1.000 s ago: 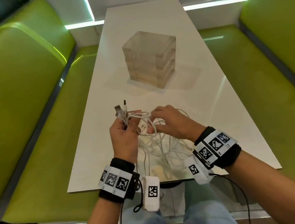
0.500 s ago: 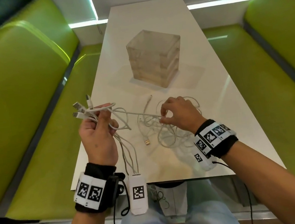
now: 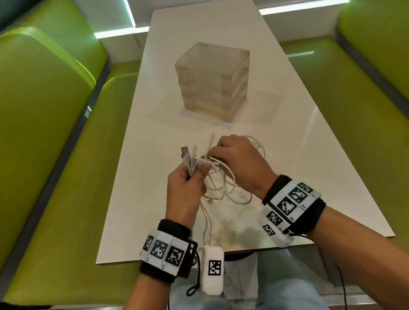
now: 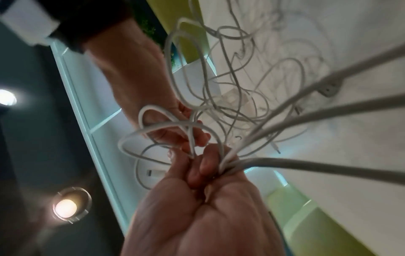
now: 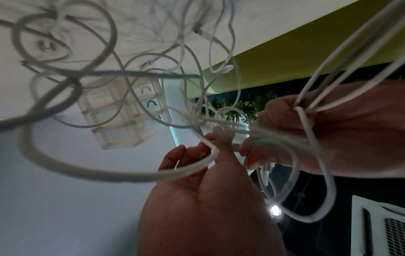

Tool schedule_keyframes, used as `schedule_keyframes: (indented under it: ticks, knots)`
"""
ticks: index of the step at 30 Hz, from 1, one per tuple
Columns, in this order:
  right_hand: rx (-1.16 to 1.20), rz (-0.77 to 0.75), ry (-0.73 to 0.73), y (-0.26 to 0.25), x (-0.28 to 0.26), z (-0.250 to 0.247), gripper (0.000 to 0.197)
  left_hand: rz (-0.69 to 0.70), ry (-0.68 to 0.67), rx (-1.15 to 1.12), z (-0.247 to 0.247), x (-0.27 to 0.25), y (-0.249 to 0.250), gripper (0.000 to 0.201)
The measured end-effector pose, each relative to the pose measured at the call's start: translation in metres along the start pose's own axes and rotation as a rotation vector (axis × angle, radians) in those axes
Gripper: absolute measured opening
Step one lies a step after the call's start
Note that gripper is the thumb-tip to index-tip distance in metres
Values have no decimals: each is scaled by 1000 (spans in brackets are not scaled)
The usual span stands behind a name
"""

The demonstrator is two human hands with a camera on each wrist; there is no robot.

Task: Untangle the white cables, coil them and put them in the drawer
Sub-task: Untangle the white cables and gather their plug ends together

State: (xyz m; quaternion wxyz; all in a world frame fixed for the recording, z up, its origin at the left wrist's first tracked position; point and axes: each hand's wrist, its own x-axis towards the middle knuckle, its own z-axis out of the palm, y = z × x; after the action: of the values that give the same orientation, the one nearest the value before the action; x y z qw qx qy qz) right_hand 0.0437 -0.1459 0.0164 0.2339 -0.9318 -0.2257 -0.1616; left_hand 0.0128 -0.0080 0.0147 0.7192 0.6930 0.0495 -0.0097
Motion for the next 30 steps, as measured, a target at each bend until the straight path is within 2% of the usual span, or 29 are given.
schedule_keyframes:
  ticks: [4, 7, 11, 14, 17, 19, 21, 23, 24, 26, 28, 30]
  knots:
    - [71, -22, 73, -4, -4, 4, 23, -84, -49, -96, 4, -2, 8, 20]
    - [202, 1, 142, -7, -5, 4, 18, -135, -113, -230, 2, -3, 10, 16]
    - [196, -33, 139, -6, -6, 8, 22, -216, -120, -316, 0, -3, 10, 12]
    - [230, -25, 96, -3, -9, 10, 19, -157, -107, -196, 1, -4, 13, 12]
    - [267, 5, -13, -1, -10, 9, 12, -64, -43, -5, -1, -2, 14, 11]
    - [280, 20, -96, -3, -9, 2, 11, -24, -2, 43, -4, 0, 11, 9]
    - [339, 49, -147, -8, -10, -7, 19, 0, 13, 39, -3, -1, 11, 7]
    - [467, 146, -170, -11, -9, -12, 38, 35, 15, 5, 0, -4, 13, 6]
    - [505, 186, -179, -11, -8, -11, 42, 56, 24, -15, 1, -5, 15, 7]
    - [411, 177, -163, -5, -6, -5, 32, 95, 59, -38, 1, -7, 17, 11]
    - [185, 120, -142, 6, -3, 3, 21, 124, 90, -66, -2, -6, 15, 20]
    - [44, 95, -137, 9, 0, 7, 18, 155, 128, -99, -7, -7, 15, 26]
